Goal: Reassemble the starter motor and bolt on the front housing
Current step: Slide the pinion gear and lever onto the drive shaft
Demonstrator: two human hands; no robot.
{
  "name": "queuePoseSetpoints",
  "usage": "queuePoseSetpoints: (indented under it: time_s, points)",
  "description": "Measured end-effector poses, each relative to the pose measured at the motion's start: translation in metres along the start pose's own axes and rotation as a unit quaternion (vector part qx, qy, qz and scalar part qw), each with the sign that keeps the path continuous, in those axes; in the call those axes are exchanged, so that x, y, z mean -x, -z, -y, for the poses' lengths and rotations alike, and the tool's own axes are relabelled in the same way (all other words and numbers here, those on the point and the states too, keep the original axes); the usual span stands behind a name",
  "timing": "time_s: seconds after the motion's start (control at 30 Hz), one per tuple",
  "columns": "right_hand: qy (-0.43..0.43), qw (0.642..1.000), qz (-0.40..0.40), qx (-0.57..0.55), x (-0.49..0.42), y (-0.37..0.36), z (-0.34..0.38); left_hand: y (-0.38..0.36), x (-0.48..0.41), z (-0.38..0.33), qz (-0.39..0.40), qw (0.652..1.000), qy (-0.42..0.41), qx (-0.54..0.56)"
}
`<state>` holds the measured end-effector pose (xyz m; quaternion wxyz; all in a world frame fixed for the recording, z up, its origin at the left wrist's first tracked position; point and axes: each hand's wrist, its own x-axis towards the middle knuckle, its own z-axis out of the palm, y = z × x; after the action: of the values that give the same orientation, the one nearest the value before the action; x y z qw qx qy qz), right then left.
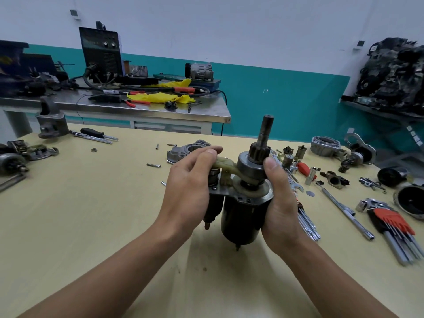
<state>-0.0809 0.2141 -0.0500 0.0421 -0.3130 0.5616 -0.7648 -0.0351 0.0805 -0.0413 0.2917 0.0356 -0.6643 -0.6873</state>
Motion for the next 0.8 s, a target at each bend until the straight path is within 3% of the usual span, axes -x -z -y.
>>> queuePoseSetpoints:
  time_s: [0.27,0.8]
  points:
    - [-0.035,0.997,0.038,-0.057,-0.0024,-0.0025,-0.0013,0.0015,0.0005,0.0041,0.028,0.999,-0.015,0.014]
    - [-0.033,0.999,-0.019,-0.033,-0.0023,-0.0014,-0.0024,-0.0028,-0.0044,0.0044,-0.016,1.000,-0.004,-0.012]
